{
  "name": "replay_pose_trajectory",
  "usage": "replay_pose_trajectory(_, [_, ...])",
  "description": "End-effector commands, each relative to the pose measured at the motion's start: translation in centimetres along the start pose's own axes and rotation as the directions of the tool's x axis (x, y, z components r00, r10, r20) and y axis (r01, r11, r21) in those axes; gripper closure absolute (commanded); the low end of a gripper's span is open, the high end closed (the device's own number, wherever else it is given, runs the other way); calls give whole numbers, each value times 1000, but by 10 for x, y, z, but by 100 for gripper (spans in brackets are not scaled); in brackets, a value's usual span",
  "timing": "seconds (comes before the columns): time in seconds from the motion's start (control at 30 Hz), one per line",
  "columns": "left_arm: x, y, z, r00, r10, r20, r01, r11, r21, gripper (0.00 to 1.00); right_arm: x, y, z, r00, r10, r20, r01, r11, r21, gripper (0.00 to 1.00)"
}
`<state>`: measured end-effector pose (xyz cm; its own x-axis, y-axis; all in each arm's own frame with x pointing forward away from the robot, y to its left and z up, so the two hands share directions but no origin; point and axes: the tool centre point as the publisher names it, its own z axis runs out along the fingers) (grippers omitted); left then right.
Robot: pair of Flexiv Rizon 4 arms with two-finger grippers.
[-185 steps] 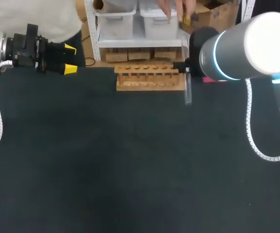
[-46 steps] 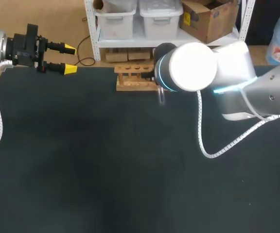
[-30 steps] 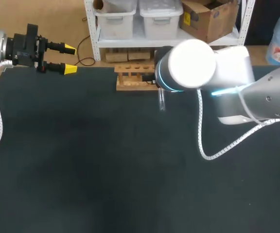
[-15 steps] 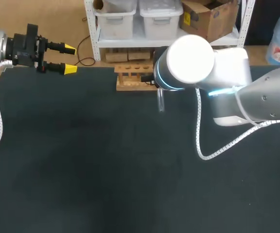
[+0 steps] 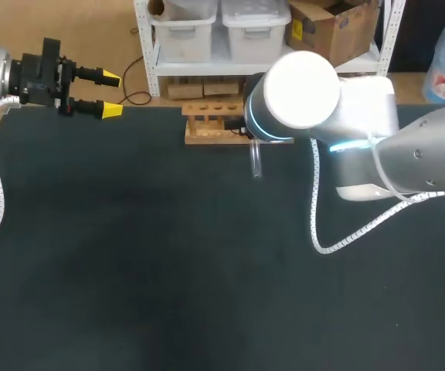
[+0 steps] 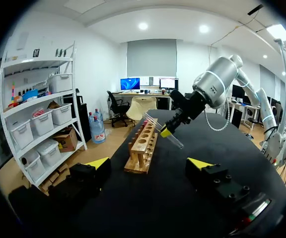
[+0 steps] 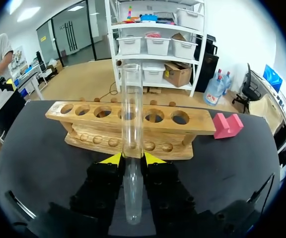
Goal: Grasp the test tube, adjust it, and insert it.
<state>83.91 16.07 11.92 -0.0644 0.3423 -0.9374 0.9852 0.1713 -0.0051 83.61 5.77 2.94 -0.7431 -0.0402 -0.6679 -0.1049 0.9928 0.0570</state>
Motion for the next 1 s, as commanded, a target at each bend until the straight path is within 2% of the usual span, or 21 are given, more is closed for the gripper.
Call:
replay_pose_trajectory(0.03, [1, -2, 0, 1000, 3, 2, -3, 1000, -7, 0, 3, -2, -9, 1000, 15, 14, -15, 1000, -1, 100])
replay_pose_trajectory(0.13, [1, -2, 0, 1000, 3, 2, -3, 1000, -7, 0, 5, 0, -16, 1000, 26, 16, -26, 1000, -6, 100])
replay_pose_trajectory(0.43, [1, -2, 0, 1000, 3, 2, -3, 1000, -7, 0, -4, -5, -57, 993, 52, 103, -50, 999, -17, 100])
replay_pose_trajectory(0.6, [1, -2, 0, 1000, 3, 2, -3, 1000, -7, 0, -7, -19, -79, 985, 76, 155, -77, 997, 0, 100])
replay_pose_trajectory(0.83, [1, -2, 0, 1000, 3, 2, -3, 1000, -7, 0, -6, -44, -101, 978, 93, 188, -98, 995, 18, 100])
replay_pose_trajectory(1.0, [1, -2, 0, 1000, 3, 2, -3, 1000, -7, 0, -4, -58, -117, 973, 116, 198, -114, 993, -21, 100])
